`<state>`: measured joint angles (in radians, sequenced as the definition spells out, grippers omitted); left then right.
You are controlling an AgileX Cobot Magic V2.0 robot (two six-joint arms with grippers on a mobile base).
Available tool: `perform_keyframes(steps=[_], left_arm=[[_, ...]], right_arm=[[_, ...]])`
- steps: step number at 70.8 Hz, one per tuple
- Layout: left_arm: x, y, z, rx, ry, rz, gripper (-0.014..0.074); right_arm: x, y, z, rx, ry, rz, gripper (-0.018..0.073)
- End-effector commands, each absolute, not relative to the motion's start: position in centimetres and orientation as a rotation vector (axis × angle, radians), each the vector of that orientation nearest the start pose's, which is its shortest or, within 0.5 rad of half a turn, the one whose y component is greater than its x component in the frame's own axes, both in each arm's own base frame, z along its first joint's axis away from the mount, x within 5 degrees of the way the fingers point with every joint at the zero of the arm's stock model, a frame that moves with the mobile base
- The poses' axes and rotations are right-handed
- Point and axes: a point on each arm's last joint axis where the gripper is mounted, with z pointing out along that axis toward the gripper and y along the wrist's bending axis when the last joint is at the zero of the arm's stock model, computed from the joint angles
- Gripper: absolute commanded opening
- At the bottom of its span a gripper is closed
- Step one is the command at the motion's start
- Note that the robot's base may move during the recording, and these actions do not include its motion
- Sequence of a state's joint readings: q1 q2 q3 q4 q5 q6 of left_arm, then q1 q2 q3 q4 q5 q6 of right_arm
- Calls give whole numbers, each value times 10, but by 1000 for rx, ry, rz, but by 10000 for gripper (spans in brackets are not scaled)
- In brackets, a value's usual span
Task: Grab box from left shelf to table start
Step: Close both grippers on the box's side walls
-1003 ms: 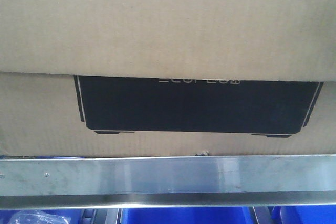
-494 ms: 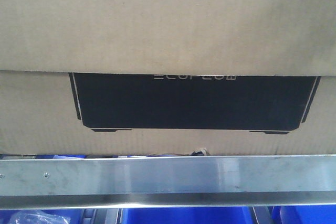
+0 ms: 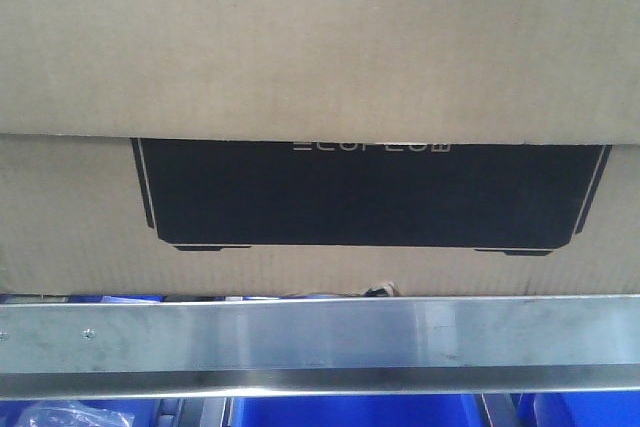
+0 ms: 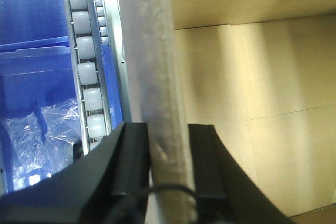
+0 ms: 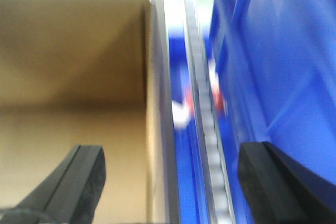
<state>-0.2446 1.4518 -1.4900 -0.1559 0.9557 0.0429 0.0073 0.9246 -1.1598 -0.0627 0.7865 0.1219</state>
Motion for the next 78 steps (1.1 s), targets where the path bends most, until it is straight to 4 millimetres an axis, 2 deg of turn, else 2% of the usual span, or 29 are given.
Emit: perform_keyframes(steps=[1,13,31,38,40,46,54,59,63,78], left_arm=[[290,-95,417,305,2292,-415,-102],[293,-96,416,300,2282,-417,-102],[299,-97,410,299,2303,-416,-102],[301,-98,408,299,2310,-416,-102],[301,-98,408,299,2310,-416,-102],[301,-98,408,299,2310,-416,-102],[301,-98,408,299,2308,-415,-102],[301,-98,408,298,2306,-415,-102],[301,-98,408,297,2302,-415,-102],[302,-99,410,293,2281,-416,-102]], right_arm=[[188,-2,453,43,2014,-13,612],[227,2,447,7,2113,20,612],[280,3,407,-5,2243,15,612],[294,3,395,-5,2275,15,603],[297,3,392,-5,2282,15,586],[304,3,384,-5,2308,15,446],[304,3,384,-5,2308,15,175],[304,3,384,-5,2306,15,38],[304,3,384,-5,2306,13,64],[303,3,385,-5,2309,13,57]])
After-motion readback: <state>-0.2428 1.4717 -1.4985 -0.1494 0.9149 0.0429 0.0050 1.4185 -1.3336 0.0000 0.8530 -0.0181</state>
